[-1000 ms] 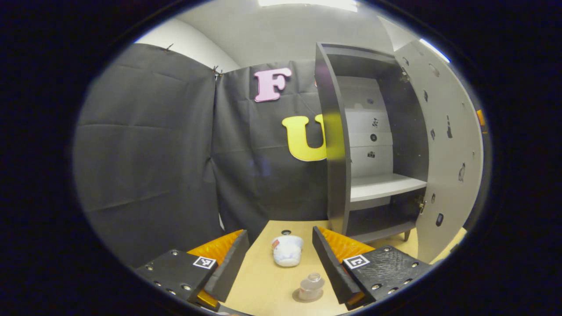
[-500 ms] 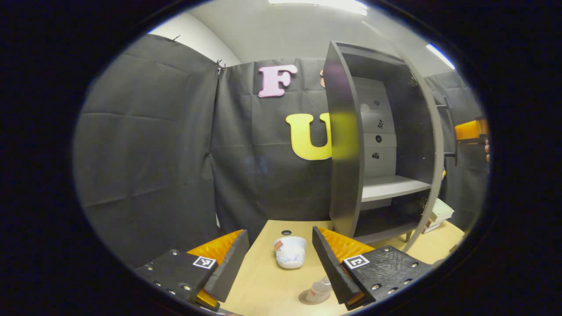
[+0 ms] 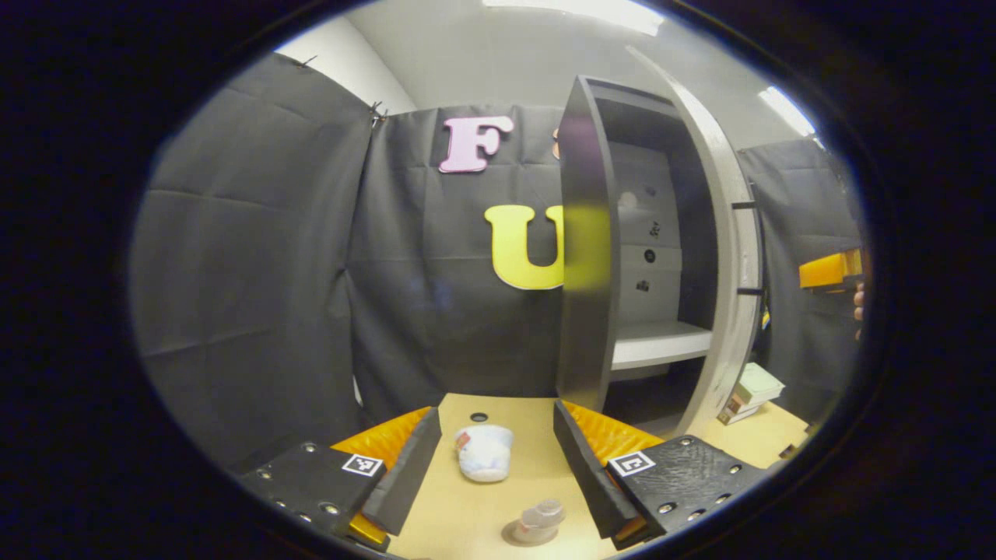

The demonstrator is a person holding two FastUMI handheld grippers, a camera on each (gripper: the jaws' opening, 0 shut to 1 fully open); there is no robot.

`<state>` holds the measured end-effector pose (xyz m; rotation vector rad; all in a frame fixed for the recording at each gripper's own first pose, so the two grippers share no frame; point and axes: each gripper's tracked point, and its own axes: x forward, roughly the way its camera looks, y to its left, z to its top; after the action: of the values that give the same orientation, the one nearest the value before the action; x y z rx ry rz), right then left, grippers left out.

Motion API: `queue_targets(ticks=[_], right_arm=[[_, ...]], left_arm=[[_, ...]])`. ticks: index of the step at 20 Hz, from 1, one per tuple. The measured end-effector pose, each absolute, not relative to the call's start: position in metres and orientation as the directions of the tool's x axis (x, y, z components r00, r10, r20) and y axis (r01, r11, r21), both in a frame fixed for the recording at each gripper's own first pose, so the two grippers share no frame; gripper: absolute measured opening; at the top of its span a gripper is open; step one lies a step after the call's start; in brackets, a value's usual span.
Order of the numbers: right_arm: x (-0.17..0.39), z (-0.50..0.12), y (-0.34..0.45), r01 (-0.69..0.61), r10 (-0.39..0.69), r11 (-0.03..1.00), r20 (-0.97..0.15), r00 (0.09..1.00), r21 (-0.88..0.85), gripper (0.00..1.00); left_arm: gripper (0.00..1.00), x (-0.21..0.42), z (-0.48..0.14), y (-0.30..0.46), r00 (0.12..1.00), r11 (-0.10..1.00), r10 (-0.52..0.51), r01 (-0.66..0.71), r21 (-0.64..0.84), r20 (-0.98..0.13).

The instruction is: Open the cabinet door with the right hand, grasp the bottle in the cabinet with the left hand and place it on the coaster, then close the cabinet door with the right hand.

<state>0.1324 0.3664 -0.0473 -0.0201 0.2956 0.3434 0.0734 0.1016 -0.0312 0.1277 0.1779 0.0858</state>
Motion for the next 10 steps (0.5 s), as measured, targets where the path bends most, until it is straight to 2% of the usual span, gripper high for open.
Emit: queue_targets(ticks=[3, 10], right_arm=[[0.130, -0.043, 0.327, -0.289, 0.275, 0.957, -0.274, 0.922, -0.011, 0.98], [0.124, -0.026, 0.237, -0.228, 0.222, 0.974, -0.216, 0.951, -0.002, 0.98]], left_arm=[[0.88, 0.074, -0.017, 0.070, 0.986, 0.990, 0.062, -0.041, 0.137, -0.153], [0.87, 0.056, 0.021, 0.011, 0.990, 0.996, 0.072, -0.064, 0.069, -0.121]])
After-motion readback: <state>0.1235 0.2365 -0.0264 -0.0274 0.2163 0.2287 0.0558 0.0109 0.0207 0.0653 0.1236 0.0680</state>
